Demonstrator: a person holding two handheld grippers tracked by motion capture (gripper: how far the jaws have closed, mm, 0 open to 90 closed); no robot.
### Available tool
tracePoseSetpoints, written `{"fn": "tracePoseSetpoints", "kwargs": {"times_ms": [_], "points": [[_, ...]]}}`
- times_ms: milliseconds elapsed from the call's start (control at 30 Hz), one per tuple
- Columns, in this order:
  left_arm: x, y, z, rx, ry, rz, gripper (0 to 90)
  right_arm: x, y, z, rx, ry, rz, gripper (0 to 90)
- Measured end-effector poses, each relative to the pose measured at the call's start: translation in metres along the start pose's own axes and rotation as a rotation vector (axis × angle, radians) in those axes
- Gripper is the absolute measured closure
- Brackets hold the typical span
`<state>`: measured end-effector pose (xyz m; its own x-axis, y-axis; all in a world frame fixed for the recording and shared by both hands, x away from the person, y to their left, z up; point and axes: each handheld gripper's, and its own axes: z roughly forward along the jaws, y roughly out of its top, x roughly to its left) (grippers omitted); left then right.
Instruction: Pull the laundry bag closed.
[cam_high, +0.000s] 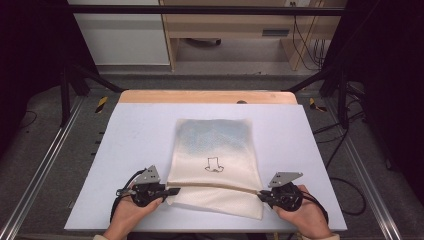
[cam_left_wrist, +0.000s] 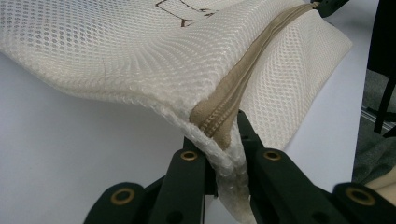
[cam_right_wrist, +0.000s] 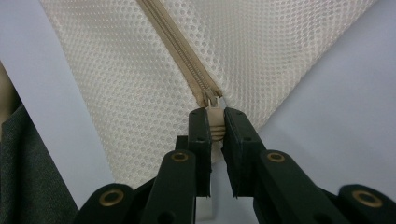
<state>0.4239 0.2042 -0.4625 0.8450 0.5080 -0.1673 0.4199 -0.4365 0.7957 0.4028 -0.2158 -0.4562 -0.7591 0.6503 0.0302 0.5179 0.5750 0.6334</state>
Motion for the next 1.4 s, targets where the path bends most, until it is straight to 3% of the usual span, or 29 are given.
{"fn": "tracePoseSetpoints", "kwargs": {"times_ms": [667, 700, 767, 833, 867, 900, 933, 967, 1000, 1067, 1100, 1133, 1167, 1233, 1267, 1333, 1367, 1400], "points": [[0.0, 0.001, -0.001, 0.003, 0.005, 0.019, 79.3, 0.0, 0.001, 0.002, 0.005, 0.011, -0.002, 81.5], [0.0, 0.001, -0.002, 0.004, 0.01, 0.019, 77.6, 0.0, 0.001, 0.002, 0.003, 0.013, 0.0, 81.2], [-0.001, 0.001, -0.002, 0.005, 0.042, 0.013, 65.7, 0.0, 0.0, 0.003, -0.003, 0.008, 0.01, 78.3], [-0.001, 0.0, -0.005, -0.005, 0.072, -0.009, 54.9, -0.001, 0.001, 0.002, -0.02, 0.007, 0.013, 64.2], [0.0, -0.001, -0.007, -0.01, 0.082, -0.017, 54.9, -0.001, 0.001, 0.002, -0.02, 0.007, 0.013, 64.2], [0.0, -0.001, -0.01, -0.012, 0.094, -0.025, 49.9, -0.001, 0.001, 0.001, -0.035, 0.002, 0.01, 56.6], [0.002, -0.003, -0.016, -0.022, 0.106, -0.046, 39.4, -0.001, 0.004, 0.0, -0.064, -0.014, 0.016, 45.4], [0.002, -0.003, -0.016, -0.022, 0.106, -0.046, 35.8, -0.001, 0.005, 0.0, -0.084, -0.03, 0.017, 39.1], [0.002, -0.004, -0.02, -0.039, 0.113, -0.051, 35.8, -0.001, 0.005, 0.0, -0.084, -0.03, 0.017, 39.1], [0.002, -0.005, -0.03, -0.068, 0.143, -0.049, 27.6, -0.001, 0.008, -0.001, -0.127, -0.062, 0.025, 28.8], [0.003, -0.006, -0.034, -0.08, 0.166, -0.049, 18.2, -0.001, 0.01, -0.003, -0.186, -0.134, 0.027, 17.7], [0.005, -0.006, -0.038, -0.093, 0.191, -0.051, 18.2, -0.001, 0.01, -0.003, -0.186, -0.134, 0.027, 17.7], [0.01, -0.006, -0.046, -0.115, 0.243, -0.056, 11.8, -0.004, 0.012, -0.008, -0.234, -0.177, 0.038, 13.2], [0.013, -0.005, -0.05, -0.135, 0.262, -0.065, 8.8, -0.008, 0.012, -0.014, -0.29, -0.234, 0.054, 11.1], [0.016, -0.005, -0.053, -0.151, 0.282, -0.069, 8.8, -0.008, 0.012, -0.014, -0.29, -0.234, 0.054, 11.1], [0.025, -0.005, -0.062, -0.173, 0.36, -0.059, 7.1, -0.016, 0.009, -0.024, -0.363, -0.302, 0.103, 8.1], [0.025, -0.005, -0.062, -0.173, 0.36, -0.059, 6.8, -0.019, 0.007, -0.027, -0.374, -0.317, 0.122, 7.3], [0.028, -0.005, -0.065, -0.172, 0.388, -0.053, 6.8, -0.022, 0.005, -0.028, -0.38, -0.332, 0.135, 7.0]]}}
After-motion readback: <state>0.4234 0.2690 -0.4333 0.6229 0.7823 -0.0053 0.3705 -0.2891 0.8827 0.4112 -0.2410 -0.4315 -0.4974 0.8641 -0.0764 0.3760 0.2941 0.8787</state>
